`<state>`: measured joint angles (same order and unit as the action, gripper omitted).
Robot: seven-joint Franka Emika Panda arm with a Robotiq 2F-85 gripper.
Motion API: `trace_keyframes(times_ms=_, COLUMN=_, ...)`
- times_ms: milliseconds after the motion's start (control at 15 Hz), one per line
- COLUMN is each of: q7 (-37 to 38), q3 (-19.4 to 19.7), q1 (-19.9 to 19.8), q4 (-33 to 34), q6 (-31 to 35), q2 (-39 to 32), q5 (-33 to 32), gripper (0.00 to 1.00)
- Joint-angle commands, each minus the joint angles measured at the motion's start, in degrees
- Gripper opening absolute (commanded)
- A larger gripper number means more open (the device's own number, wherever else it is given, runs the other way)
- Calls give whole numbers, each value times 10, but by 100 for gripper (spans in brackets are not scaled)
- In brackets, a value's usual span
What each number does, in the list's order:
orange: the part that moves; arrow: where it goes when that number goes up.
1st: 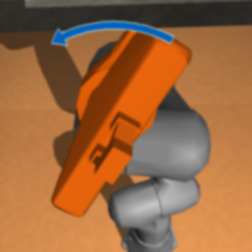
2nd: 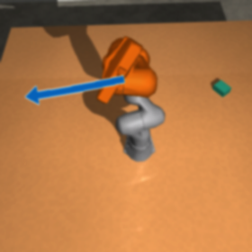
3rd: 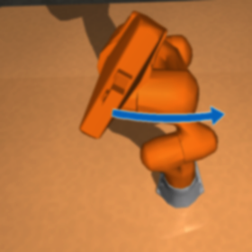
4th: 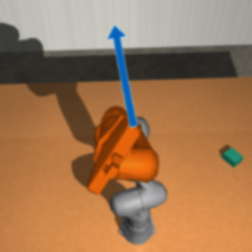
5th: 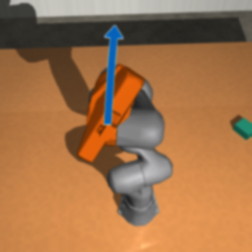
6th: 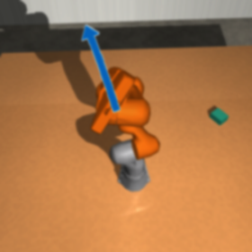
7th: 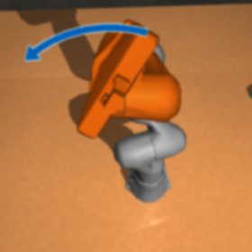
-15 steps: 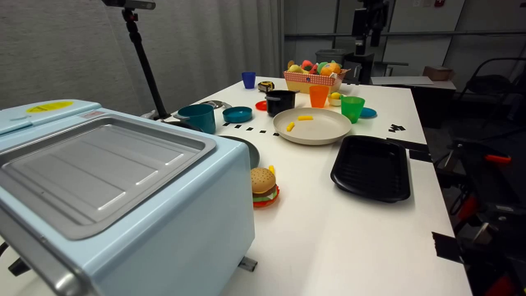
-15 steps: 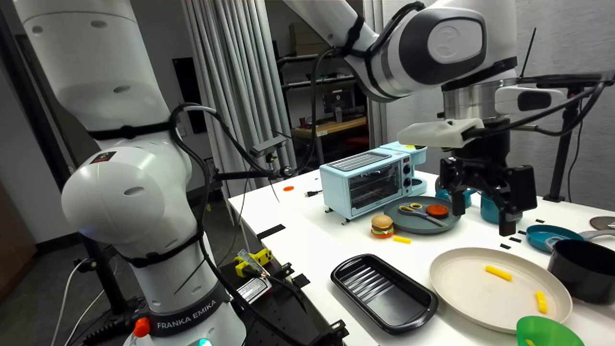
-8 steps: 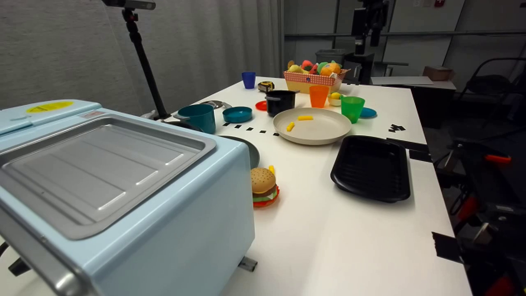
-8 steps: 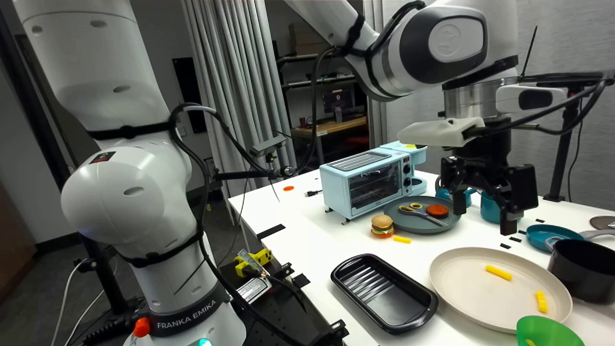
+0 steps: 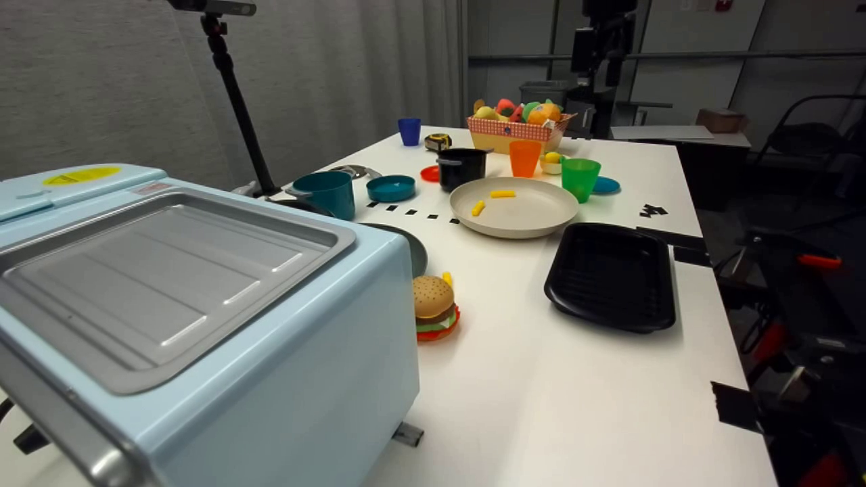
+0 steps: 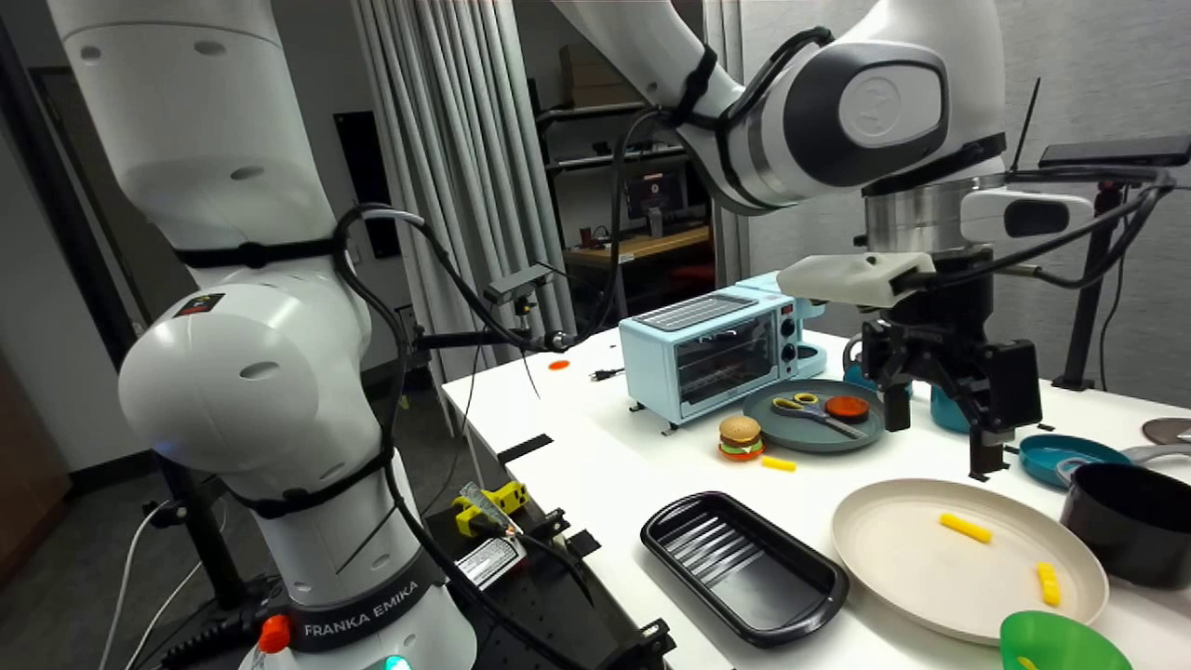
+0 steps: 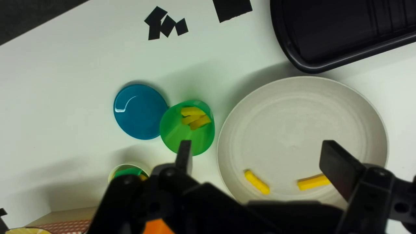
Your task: Put the toy fries in the green cup
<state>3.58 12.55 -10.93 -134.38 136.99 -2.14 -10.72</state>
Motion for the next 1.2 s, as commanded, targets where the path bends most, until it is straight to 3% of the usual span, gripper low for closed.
trace_keyframes(times_ms=0, q7=46, q3=1, q1=-3, q4=51, q6=32, q2=-74, q5=12, gripper=100)
trace_keyframes(times_ms=333, q7=124, q3=-3, q1=12, q4=127, q6=72, q2=-175, q5=37, gripper=100)
trace_keyframes(times_ms=533, q7=141, q3=-6, q1=17, q4=175, q6=64, q2=-219, q5=64, gripper=100)
trace_keyframes(times_ms=600, q7=128, q3=1, q1=20, q4=133, q6=69, q2=-185, q5=47, gripper=100)
trace_keyframes(times_ms=1133, q7=134, q3=1, q1=23, q4=165, q6=69, q2=-216, q5=57, gripper=100)
